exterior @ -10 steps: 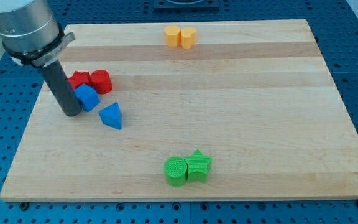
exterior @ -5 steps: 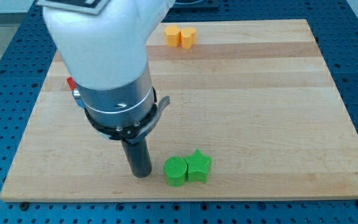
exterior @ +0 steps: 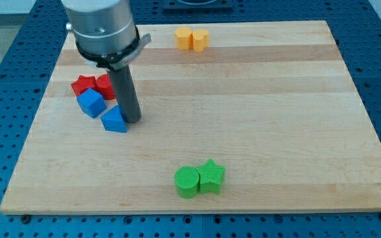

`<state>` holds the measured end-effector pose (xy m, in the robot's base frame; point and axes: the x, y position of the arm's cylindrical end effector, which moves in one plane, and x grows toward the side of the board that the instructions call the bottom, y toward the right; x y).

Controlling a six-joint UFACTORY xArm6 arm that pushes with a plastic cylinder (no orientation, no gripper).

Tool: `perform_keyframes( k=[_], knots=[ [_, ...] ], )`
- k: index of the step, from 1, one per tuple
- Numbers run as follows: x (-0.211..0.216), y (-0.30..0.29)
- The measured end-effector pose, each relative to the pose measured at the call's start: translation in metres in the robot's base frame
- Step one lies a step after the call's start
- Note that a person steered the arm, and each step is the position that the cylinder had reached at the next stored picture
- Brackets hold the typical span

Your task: Move the blue triangle closer to the blue cube

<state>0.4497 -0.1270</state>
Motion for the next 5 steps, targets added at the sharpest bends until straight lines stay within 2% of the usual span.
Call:
perform_keyframes(
  k=[1, 2, 3, 4, 5],
  knots=[
    [-0.007, -0.005],
    [0.009, 0.013],
    [0.057, 0.062],
    [0.097, 0.035],
    [0.077, -0.001]
  ],
)
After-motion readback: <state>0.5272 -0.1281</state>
